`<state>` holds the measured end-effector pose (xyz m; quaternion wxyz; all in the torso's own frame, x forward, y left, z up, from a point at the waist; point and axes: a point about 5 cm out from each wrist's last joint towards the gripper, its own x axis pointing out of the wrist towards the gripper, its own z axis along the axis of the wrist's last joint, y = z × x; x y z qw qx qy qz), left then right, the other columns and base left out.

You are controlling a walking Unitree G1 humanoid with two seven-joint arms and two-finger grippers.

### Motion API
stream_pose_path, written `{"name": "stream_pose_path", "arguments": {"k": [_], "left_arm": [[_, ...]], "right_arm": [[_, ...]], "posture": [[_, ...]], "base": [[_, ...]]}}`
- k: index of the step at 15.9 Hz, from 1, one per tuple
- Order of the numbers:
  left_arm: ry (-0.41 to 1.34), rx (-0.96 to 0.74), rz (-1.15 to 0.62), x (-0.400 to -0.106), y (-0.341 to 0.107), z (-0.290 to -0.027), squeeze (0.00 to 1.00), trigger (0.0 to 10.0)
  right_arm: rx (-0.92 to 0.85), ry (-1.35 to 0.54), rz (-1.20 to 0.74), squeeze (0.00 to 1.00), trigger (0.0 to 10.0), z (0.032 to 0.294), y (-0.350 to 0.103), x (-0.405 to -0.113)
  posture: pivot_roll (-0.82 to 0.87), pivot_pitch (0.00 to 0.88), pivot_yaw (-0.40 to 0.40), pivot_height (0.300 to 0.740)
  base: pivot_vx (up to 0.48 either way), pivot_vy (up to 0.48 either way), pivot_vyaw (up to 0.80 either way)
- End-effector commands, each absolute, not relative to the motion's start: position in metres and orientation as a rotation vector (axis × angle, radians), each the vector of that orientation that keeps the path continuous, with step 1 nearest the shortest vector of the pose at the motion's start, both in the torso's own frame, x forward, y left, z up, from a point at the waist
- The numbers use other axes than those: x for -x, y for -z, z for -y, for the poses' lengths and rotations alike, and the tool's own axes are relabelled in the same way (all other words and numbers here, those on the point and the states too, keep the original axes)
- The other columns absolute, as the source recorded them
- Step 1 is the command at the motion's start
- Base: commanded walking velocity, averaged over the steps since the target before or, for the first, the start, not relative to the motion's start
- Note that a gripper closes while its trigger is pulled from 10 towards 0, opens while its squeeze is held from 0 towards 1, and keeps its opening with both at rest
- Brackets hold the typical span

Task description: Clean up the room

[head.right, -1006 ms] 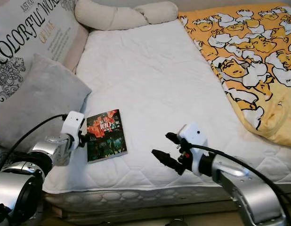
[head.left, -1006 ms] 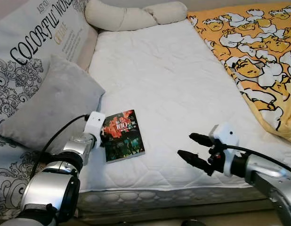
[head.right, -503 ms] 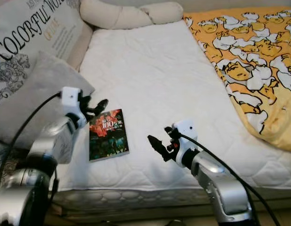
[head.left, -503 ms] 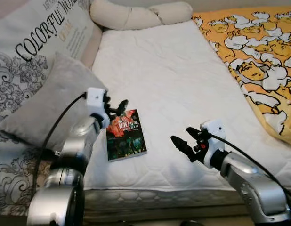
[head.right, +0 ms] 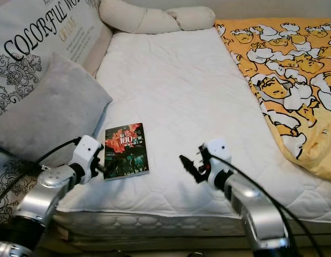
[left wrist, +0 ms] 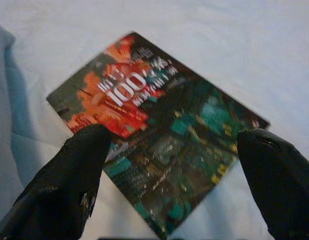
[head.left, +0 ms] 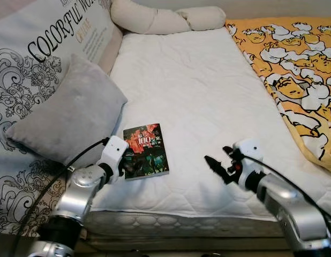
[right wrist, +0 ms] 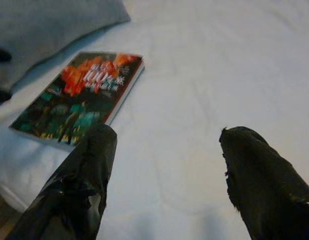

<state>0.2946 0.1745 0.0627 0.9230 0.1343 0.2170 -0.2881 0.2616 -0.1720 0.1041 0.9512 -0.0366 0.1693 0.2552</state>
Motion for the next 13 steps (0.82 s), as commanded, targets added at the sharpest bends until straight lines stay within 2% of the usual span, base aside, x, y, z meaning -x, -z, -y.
{"name": "stream_pose_path", "arguments": {"k": [1,2,4,6,10,11,13], "left_arm": [[0.681,-0.341,-0.499,-0.296,-0.063,-0.175,0.0,10.0],[0.806,-0.404,-0.553,-0.293,-0.06,-0.175,0.0,10.0],[0.941,-0.423,-0.649,-0.291,-0.056,-0.175,0.0,10.0],[1.007,-0.461,-0.744,-0.295,-0.048,-0.172,0.0,10.0],[1.061,-0.405,-0.849,-0.297,-0.039,-0.16,0.0,10.0],[1.121,-0.402,-0.903,-0.294,-0.035,-0.154,0.0,10.0],[1.104,-0.488,-0.962,-0.293,-0.023,-0.151,0.0,10.0]], "right_arm": [[0.061,-0.587,-0.282,0.0,10.0,0.174,-0.119,-0.264],[0.057,-0.696,-0.288,0.0,10.0,0.172,-0.124,-0.258],[0.068,-0.847,-0.31,0.0,10.0,0.166,-0.13,-0.249],[0.073,-0.999,-0.357,0.0,10.0,0.159,-0.134,-0.241],[0.139,-1.121,-0.44,0.0,10.0,0.156,-0.135,-0.235],[0.148,-1.131,-0.45,0.0,10.0,0.158,-0.137,-0.236],[0.175,-1.131,-0.466,0.0,10.0,0.16,-0.137,-0.235]], "posture": [[-0.05,0.0,0.078,0.74],[-0.06,0.0,0.08,0.74],[-0.07,0.0,0.091,0.74],[-0.07,0.0,0.092,0.74],[-0.08,0.0,0.102,0.74],[-0.09,0.0,0.099,0.74],[-0.1,0.0,0.098,0.74]], "base": [[0.0,0.0,0.0],[0.0,0.0,0.0],[0.0,0.0,0.0],[0.0,0.0,0.0],[0.0,0.0,0.0],[0.0,0.0,0.0],[0.0,0.0,0.0]]}}
